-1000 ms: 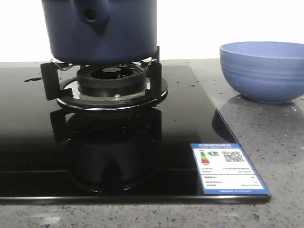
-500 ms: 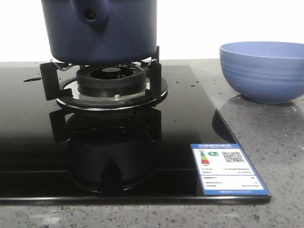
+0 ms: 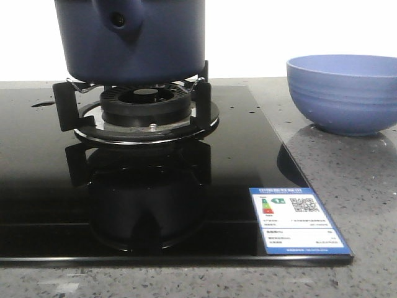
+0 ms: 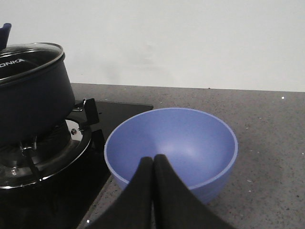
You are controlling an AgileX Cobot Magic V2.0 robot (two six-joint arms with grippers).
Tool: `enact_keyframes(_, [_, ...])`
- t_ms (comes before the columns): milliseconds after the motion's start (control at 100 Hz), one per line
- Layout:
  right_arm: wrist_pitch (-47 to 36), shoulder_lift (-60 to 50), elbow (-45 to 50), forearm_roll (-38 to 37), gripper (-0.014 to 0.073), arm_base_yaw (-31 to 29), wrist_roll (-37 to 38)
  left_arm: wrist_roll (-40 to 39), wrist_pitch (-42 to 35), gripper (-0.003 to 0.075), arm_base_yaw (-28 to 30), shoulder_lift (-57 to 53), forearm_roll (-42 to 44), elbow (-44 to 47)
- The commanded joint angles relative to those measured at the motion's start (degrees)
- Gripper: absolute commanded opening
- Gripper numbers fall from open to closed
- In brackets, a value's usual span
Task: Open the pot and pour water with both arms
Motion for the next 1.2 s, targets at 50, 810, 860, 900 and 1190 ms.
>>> enact_keyframes(50, [-0.33,0.13,-1.29,1.71,-0.0063,-0.09,-0.57,-0.59,-3.99,-0.0020,0.19,-1.62,-0.51,1.88])
enact_keyframes(810, [-3.77,0.13,-5.32,-23.46,-0.0063,-0.09,25.34,-0.59,-3.99,-0.0020,0.19,-1.62,-0.60,1.88])
enact_keyframes(860, [-3.88,0.13,-7.04,-39.85,-0.0063,-0.09,42.19,-0.59,-3.99,-0.0020,0.19,-1.62,-0.60,1.88])
enact_keyframes(900, [-4.28,0.13,-8.06,-52.87,-0.0063,-0.09,56.19,-0.59,-3.99,-0.0020,0.19,-1.62,-0.60,1.88])
enact_keyframes(1190, [-17.86,-8.36,0.08,-78.60,-0.0063,0.03,78.48,-0.59,-3.99,-0.0020,0.19,-1.62,-0.60,1.88])
